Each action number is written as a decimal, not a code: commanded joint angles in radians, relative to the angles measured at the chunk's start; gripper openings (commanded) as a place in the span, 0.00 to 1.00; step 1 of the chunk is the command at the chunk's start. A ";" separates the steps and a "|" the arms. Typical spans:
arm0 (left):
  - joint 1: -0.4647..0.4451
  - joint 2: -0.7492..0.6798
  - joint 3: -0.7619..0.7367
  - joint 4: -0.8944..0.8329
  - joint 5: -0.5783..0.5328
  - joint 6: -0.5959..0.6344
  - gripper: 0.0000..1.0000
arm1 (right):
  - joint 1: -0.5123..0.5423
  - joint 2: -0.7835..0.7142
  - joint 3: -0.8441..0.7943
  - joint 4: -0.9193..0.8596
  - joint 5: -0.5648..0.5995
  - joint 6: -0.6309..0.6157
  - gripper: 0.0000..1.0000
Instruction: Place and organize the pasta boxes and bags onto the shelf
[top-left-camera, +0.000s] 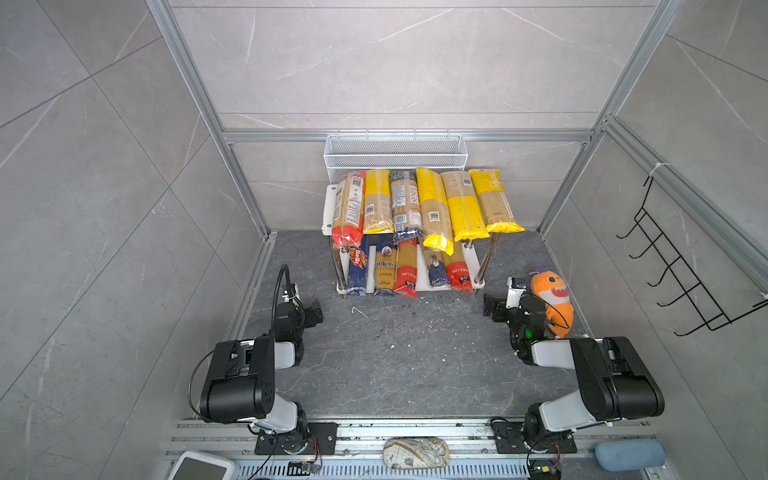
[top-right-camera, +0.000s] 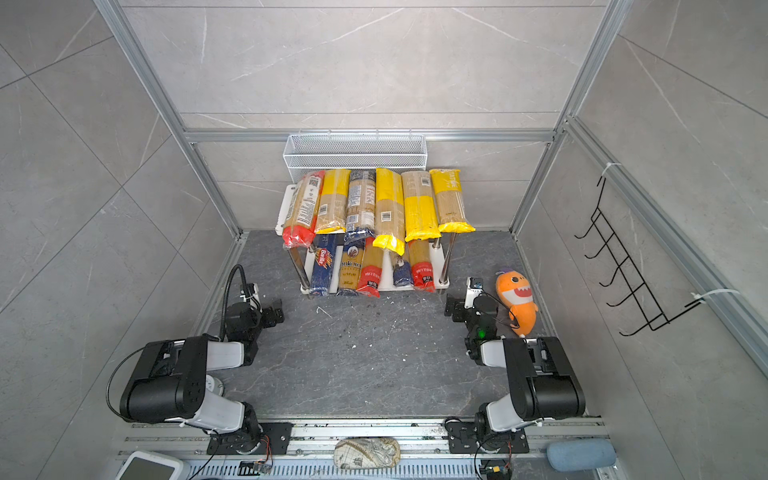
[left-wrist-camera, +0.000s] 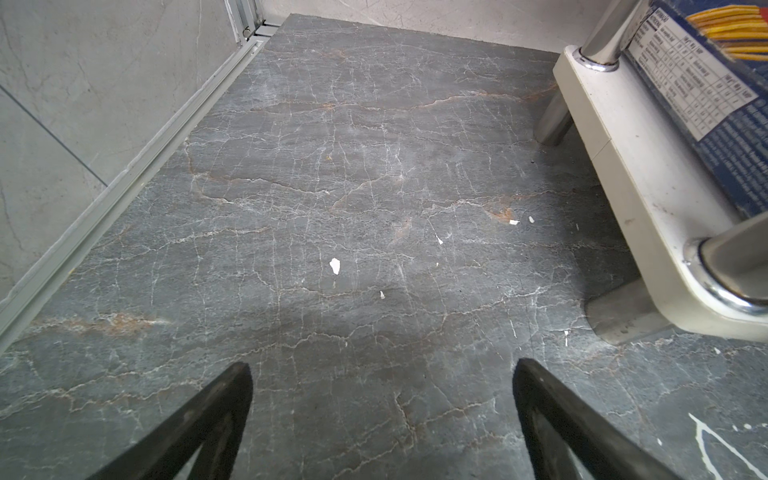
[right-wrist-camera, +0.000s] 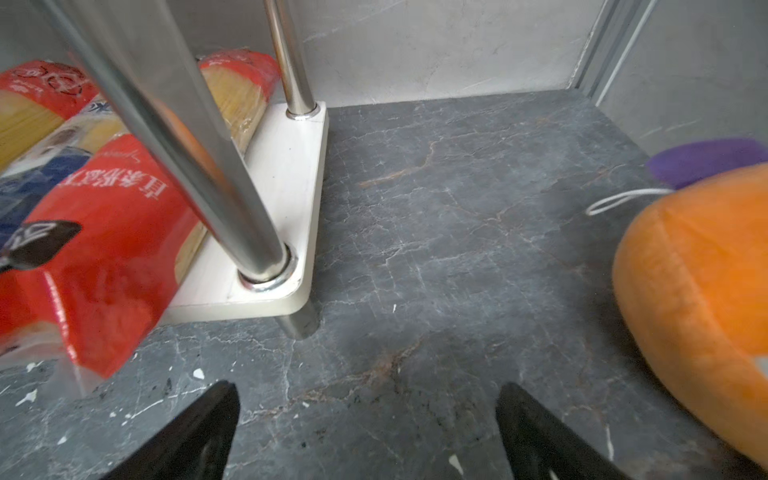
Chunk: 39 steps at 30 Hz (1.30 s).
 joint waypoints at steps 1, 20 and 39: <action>-0.002 -0.002 0.024 0.052 0.020 0.032 1.00 | 0.003 0.005 -0.004 0.051 0.033 -0.017 1.00; -0.014 -0.003 0.025 0.052 -0.001 0.039 1.00 | 0.014 0.003 -0.004 0.050 0.050 -0.025 1.00; -0.032 -0.004 0.016 0.067 -0.053 0.040 1.00 | 0.018 0.003 -0.004 0.049 0.054 -0.027 1.00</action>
